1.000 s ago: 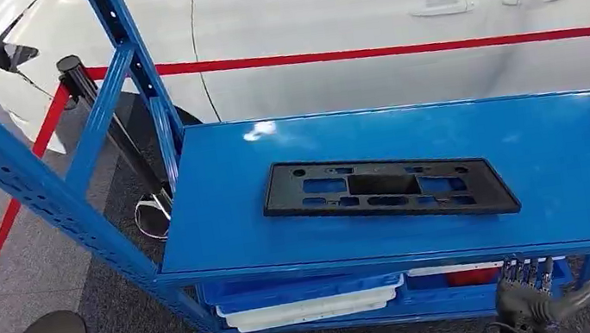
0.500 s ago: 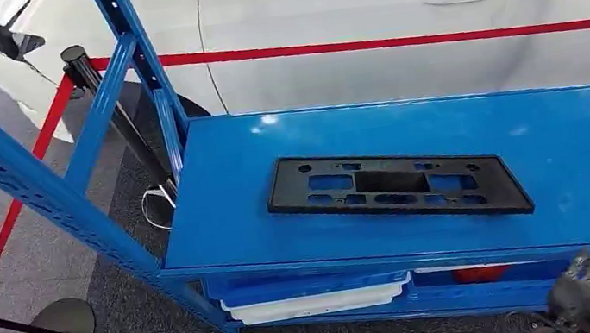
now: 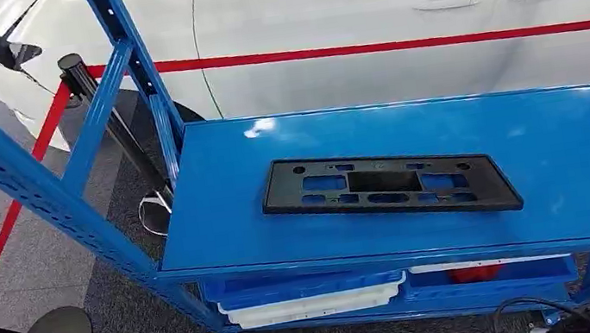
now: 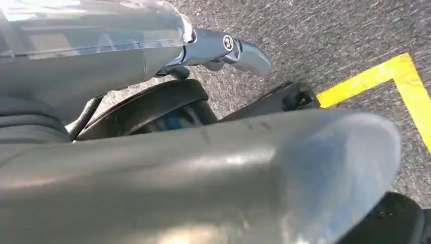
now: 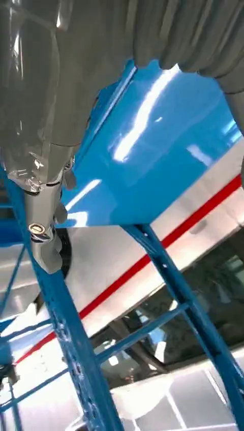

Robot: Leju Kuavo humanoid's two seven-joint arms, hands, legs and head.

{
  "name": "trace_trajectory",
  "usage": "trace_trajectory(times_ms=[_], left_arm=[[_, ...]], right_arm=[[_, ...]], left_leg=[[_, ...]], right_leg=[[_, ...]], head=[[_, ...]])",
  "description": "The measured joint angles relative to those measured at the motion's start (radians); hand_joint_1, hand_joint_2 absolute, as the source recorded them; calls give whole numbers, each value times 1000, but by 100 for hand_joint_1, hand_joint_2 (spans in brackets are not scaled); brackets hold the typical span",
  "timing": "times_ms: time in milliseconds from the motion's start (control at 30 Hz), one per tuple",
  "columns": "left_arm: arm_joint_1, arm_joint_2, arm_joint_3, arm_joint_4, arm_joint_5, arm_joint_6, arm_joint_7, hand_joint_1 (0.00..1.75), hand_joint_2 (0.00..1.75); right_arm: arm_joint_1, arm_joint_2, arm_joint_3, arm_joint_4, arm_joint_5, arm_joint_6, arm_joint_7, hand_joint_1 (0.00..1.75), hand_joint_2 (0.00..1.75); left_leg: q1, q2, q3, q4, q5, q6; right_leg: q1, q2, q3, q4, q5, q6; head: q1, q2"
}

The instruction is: Take the parts from the cabinet and place them on the table.

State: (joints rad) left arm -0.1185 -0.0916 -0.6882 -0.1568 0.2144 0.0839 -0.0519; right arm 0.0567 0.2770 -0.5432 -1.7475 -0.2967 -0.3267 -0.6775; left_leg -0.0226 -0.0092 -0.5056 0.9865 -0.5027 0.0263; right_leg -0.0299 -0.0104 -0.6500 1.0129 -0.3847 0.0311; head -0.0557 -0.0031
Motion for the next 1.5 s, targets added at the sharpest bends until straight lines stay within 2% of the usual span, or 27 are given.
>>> trace_trajectory(times_ms=[67, 200, 400, 467, 533, 567, 633, 667, 800, 1067, 1167, 1267, 1500], left_arm=[[0, 0, 0, 0, 0, 0, 0, 0, 0], [0, 0, 0, 0, 1, 0, 0, 0, 0], [0, 1, 0, 0, 1, -3, 0, 0, 0], [0, 1, 0, 0, -2, -3, 0, 0, 0], [-1, 2, 0, 0, -8, -4, 0, 0, 0], [-2, 2, 0, 0, -9, -5, 0, 0, 0], [-5, 2, -1, 0, -10, -9, 1, 0, 0], [-6, 2, -2, 0, -11, -10, 1, 0, 0], [-10, 2, -3, 0, -11, -10, 1, 0, 0], [-10, 2, -5, 0, -18, -2, -5, 0, 0], [-10, 3, -5, 0, -18, 0, -14, 0, 0], [-9, 3, -5, 0, -20, 0, -16, 0, 0], [-10, 5, -6, 0, -24, -2, -17, 0, 0]], right_arm=[[1, 0, 0, 0, 17, -21, -13, 0, 175], [3, 0, 2, -24, 17, 54, -20, 0, 175], [4, 0, 8, -42, 32, 66, -21, 0, 175], [4, 0, 16, -61, 105, 84, -21, 0, 175], [1, -3, 49, -99, 257, 55, -21, 0, 175], [-4, -8, 80, -113, 336, 1, -21, 0, 175], [-22, -40, 209, -123, 485, -149, -22, 0, 175], [-32, -53, 272, -121, 529, -173, -22, 0, 175], [-106, -101, 478, -40, 705, -165, -22, 0, 175], [-300, -183, 809, 291, 1100, -226, 4, 0, 175], [-364, -203, 910, 399, 1157, -236, 32, 0, 175], [-406, -223, 988, 473, 1162, -237, 39, 0, 175], [-450, -257, 1083, 576, 1128, -235, 39, 0, 175]], left_leg=[[0, 0, 0, 0, 0, 0], [0, 1, 0, 0, 0, 0], [0, 1, 0, 0, 0, 0], [0, 1, 0, 0, 0, 0], [1, 1, 0, 0, 0, 0], [1, 1, 0, 0, 0, 0], [2, 3, 1, 0, 1, -1], [2, 4, 1, 0, 1, -1], [3, 5, 2, 0, 3, -4], [4, 5, 2, 0, 4, -5], [5, 5, 2, 1, 4, -5], [5, 5, 1, 1, 4, -5], [5, 5, 1, 1, 4, -5]], right_leg=[[0, 0, 0, 0, 1, -1], [0, 1, 0, 0, 1, -1], [0, 1, 0, 0, 1, -1], [0, 1, 0, 0, 1, -1], [0, 1, 1, 0, 1, -2], [0, 1, 1, 0, 1, -2], [1, 3, 1, 0, 2, -2], [1, 6, 1, 0, 3, -2], [2, 6, 1, 0, 4, -4], [4, 7, 1, 0, 6, -5], [5, 7, 1, 0, 6, -5], [5, 6, 1, 0, 6, -5], [5, 6, 1, 0, 6, -5]], head=[[0, 0], [0, 0], [0, 0], [0, 0], [0, 0], [0, 0], [0, 0], [0, 0], [0, 0], [0, 0], [0, 0], [0, 0], [0, 0]])
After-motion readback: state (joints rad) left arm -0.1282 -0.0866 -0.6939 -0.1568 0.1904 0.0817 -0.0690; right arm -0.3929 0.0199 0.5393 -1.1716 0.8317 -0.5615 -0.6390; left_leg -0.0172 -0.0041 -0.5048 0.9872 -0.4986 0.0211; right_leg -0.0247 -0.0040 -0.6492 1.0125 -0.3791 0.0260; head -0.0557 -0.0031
